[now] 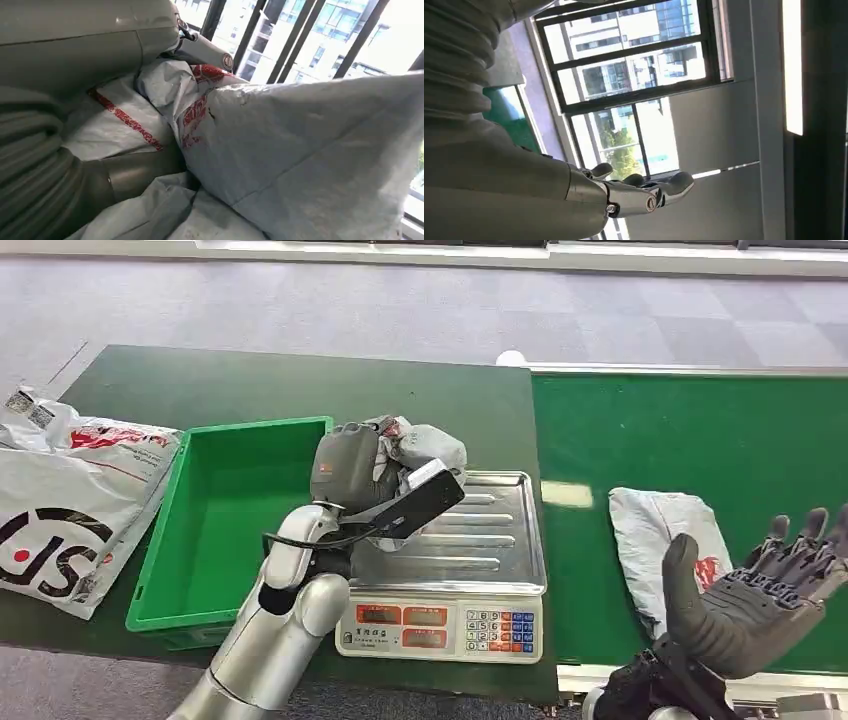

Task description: Moved the parcel from conveyor to table for the left to box.

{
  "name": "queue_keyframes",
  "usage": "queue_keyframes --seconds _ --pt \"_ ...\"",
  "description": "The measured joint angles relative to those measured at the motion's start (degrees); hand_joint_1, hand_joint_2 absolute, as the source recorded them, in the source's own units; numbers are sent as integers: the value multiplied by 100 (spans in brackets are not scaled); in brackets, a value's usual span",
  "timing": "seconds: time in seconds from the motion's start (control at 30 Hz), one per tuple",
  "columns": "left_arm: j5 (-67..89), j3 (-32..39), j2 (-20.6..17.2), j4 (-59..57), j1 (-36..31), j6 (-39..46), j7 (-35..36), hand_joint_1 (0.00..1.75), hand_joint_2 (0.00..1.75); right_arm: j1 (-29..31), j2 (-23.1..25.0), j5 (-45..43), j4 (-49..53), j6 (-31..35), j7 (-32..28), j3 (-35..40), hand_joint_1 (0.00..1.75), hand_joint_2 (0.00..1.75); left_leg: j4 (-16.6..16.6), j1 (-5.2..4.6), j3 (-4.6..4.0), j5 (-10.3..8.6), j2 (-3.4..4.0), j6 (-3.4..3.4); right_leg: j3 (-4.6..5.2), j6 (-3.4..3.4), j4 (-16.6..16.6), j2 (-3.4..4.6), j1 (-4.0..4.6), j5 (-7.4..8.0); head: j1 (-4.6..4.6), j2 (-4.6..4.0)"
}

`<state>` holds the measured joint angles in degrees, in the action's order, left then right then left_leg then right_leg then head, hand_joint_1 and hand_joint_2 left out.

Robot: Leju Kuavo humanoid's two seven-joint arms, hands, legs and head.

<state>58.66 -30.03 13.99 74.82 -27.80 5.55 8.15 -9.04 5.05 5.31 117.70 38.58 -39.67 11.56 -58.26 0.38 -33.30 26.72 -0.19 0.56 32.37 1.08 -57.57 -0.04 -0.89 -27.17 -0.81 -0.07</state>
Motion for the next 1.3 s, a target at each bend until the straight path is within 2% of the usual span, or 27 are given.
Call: queue_keyframes --seconds 1.3 --pt "0 0 0 2 0 0 0 175 175 0 0 0 2 0 0 0 0 175 0 0 0 0 0 0 0 0 0 0 0 0 0 0"
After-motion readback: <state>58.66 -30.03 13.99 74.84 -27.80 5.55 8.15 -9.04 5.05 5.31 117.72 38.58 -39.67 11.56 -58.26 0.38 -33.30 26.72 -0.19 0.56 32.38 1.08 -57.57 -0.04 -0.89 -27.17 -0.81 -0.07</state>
